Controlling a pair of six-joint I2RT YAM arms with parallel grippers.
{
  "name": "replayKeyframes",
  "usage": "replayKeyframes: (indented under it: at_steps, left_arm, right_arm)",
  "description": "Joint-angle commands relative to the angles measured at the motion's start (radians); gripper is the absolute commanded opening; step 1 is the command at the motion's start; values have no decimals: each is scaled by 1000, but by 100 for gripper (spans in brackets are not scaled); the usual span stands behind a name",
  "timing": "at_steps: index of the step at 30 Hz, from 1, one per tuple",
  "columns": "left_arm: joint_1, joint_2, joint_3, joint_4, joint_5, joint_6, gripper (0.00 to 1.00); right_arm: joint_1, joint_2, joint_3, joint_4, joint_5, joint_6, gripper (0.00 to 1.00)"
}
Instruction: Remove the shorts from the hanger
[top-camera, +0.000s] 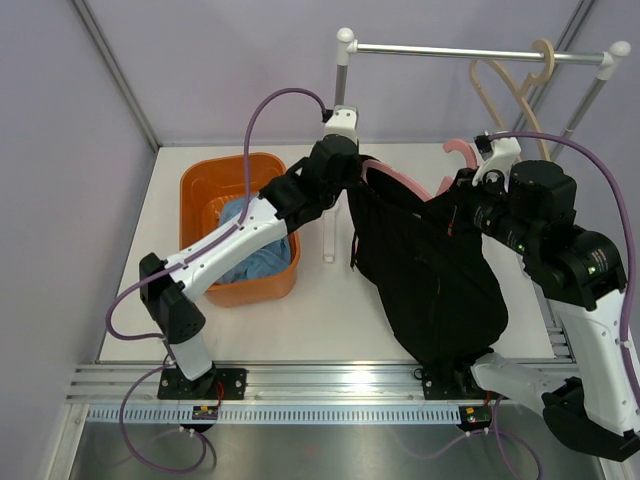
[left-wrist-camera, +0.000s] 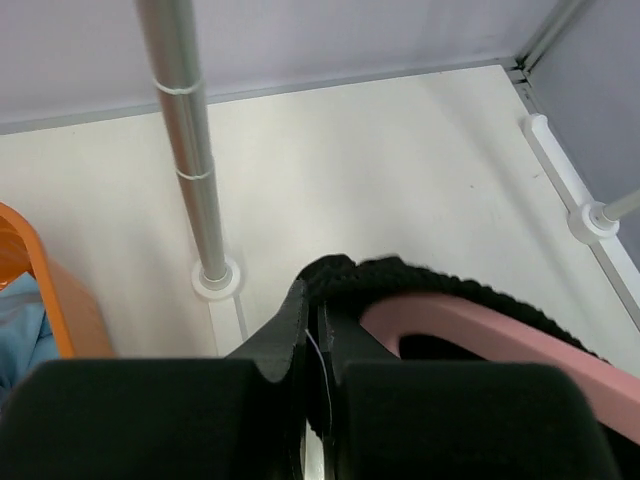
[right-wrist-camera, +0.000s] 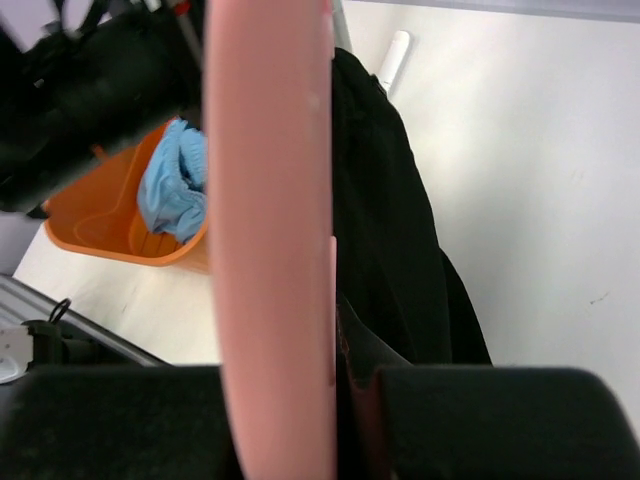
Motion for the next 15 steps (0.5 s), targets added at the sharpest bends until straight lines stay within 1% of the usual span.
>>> replayKeyframes:
  at_steps: [1,2,9,15]
  left_arm:
    - [69,27,40,31,8,-15,0]
    - [75,35,42,29,46,-15,0]
    - [81,39,1,32,175,-7,0]
    - [55,-34,-104,83,264,-1,0]
  right_arm:
    - [10,-49,67,-9,-71,7,0]
    - [10,-52,67,-7,-74,11,0]
    - [10,-61,59,17,-65,27,0]
    - [10,-66,23,51,-30,38,0]
